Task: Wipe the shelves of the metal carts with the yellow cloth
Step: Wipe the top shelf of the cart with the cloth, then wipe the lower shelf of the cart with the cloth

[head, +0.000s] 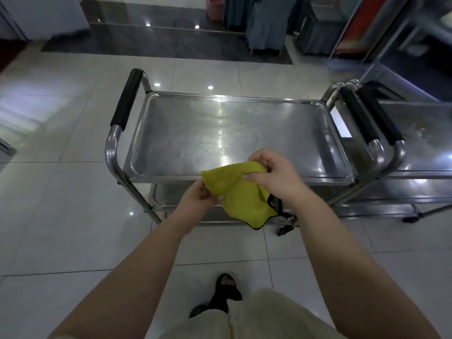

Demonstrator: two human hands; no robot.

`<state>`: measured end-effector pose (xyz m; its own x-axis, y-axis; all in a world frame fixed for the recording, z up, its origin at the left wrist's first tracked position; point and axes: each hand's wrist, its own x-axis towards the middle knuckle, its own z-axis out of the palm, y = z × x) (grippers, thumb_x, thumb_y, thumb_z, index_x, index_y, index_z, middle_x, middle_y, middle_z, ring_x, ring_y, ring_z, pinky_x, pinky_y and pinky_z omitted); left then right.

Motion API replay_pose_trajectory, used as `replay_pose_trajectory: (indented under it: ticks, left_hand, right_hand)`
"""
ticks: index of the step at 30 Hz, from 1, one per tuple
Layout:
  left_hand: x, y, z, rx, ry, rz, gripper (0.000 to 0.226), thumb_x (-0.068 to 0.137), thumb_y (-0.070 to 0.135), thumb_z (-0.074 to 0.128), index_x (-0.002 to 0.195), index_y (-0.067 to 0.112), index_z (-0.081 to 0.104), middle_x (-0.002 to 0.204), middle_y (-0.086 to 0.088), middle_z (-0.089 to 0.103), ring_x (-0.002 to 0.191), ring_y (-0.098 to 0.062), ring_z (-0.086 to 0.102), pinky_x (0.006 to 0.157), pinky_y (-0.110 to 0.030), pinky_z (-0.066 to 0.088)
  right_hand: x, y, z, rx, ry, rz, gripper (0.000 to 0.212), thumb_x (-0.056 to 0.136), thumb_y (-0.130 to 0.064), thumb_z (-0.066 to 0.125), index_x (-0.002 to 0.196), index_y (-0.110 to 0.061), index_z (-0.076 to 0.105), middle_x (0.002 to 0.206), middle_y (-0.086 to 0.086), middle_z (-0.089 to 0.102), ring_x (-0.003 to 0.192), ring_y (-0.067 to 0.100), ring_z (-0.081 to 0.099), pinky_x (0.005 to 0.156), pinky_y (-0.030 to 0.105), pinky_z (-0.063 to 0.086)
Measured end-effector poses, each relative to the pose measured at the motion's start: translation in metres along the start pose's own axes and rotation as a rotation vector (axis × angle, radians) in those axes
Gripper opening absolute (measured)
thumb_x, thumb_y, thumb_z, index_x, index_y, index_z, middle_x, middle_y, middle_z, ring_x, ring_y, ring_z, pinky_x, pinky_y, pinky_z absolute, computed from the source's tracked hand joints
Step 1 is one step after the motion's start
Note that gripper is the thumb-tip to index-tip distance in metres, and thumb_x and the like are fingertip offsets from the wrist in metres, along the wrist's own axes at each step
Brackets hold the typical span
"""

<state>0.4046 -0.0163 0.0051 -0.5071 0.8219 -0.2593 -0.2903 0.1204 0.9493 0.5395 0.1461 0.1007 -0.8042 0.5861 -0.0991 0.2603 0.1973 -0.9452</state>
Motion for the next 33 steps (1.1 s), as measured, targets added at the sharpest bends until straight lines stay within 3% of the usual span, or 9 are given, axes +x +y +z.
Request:
replay_pose_trajectory:
  ticks: [6,9,12,16,19,23,28,31,33]
  left_hand:
    - [-0.035,0.021,-0.009,0.077,0.045,0.012,0.036,0.082,0.038,0.073,0.111,0.042,0.052,0.094,0.005,0.073,0.089,-0.012,0.069,0.065,-0.021,0.053]
    - [-0.053,0.034,-0.008,0.104,-0.082,0.035,0.064,0.068,0.025,0.087,0.114,0.05,0.049,0.09,-0.001,0.071,0.086,-0.016,0.068,0.069,-0.027,0.056]
    - [-0.066,0.04,0.005,0.242,-0.145,0.13,0.065,0.067,0.011,0.081,0.111,0.047,0.047,0.091,0.006,0.07,0.086,-0.014,0.066,0.075,-0.031,0.057]
    - [-0.071,0.041,0.031,0.606,-0.07,0.266,0.055,0.073,0.01,0.075,0.103,0.044,0.044,0.088,0.011,0.061,0.086,-0.002,0.058,0.08,-0.028,0.049]
    - [-0.069,0.033,0.044,0.802,-0.062,0.287,0.054,0.074,0.013,0.074,0.1,0.047,0.041,0.089,0.017,0.058,0.086,0.005,0.057,0.074,-0.024,0.045]
    - [-0.064,0.022,0.055,0.782,-0.013,0.263,0.055,0.071,0.015,0.075,0.097,0.051,0.041,0.09,0.024,0.057,0.088,0.011,0.055,0.072,-0.02,0.044]
    - [-0.044,0.011,0.072,0.633,0.111,0.243,0.062,0.067,0.016,0.082,0.1,0.054,0.046,0.084,0.021,0.058,0.084,0.006,0.056,0.073,-0.019,0.044]
    - [-0.029,-0.003,0.082,0.732,0.152,0.25,0.066,0.071,0.018,0.081,0.116,0.054,0.048,0.081,0.013,0.054,0.082,0.006,0.054,0.071,-0.008,0.042]
    - [-0.019,-0.015,0.092,0.818,0.175,0.199,0.065,0.074,0.023,0.08,0.126,0.047,0.05,0.088,0.013,0.051,0.083,0.006,0.053,0.077,-0.013,0.045]
  right_hand:
    - [-0.038,0.01,-0.002,0.215,0.183,0.141,0.023,0.076,-0.012,0.082,0.088,-0.018,0.063,0.085,0.001,0.072,0.079,0.02,0.069,0.073,0.036,0.058]
    - [-0.055,0.026,0.005,0.238,0.312,0.213,0.024,0.076,-0.018,0.082,0.091,-0.019,0.064,0.095,0.006,0.072,0.086,0.024,0.07,0.072,0.034,0.058]
    - [-0.068,0.045,0.008,0.03,0.372,0.262,0.032,0.078,-0.023,0.08,0.103,-0.023,0.06,0.111,0.002,0.065,0.099,0.019,0.064,0.08,0.032,0.054]
    - [-0.095,0.064,0.022,-0.208,0.341,0.111,0.058,0.073,-0.029,0.084,0.124,-0.029,0.057,0.128,-0.005,0.056,0.125,0.016,0.046,0.105,0.035,0.038]
    - [-0.114,0.08,0.048,-0.021,0.113,0.074,0.071,0.065,-0.032,0.089,0.127,-0.034,0.054,0.127,-0.015,0.056,0.124,0.0,0.047,0.107,0.028,0.038]
    - [-0.121,0.106,0.076,-0.1,-0.01,0.155,0.101,0.055,-0.039,0.092,0.141,-0.031,0.039,0.135,-0.005,0.049,0.128,0.012,0.042,0.104,0.037,0.041]
    - [-0.109,0.128,0.047,-0.175,0.08,0.124,0.064,0.069,-0.035,0.08,0.126,-0.027,0.051,0.111,-0.001,0.062,0.105,0.022,0.057,0.087,0.047,0.051]
    - [-0.097,0.143,0.006,-0.325,0.019,0.061,0.06,0.074,-0.034,0.079,0.125,-0.029,0.048,0.106,-0.004,0.062,0.097,0.018,0.058,0.081,0.039,0.051]
    - [-0.087,0.152,-0.017,-0.408,-0.053,0.048,0.061,0.074,-0.04,0.078,0.125,-0.034,0.045,0.105,-0.007,0.061,0.095,0.014,0.056,0.078,0.031,0.047]
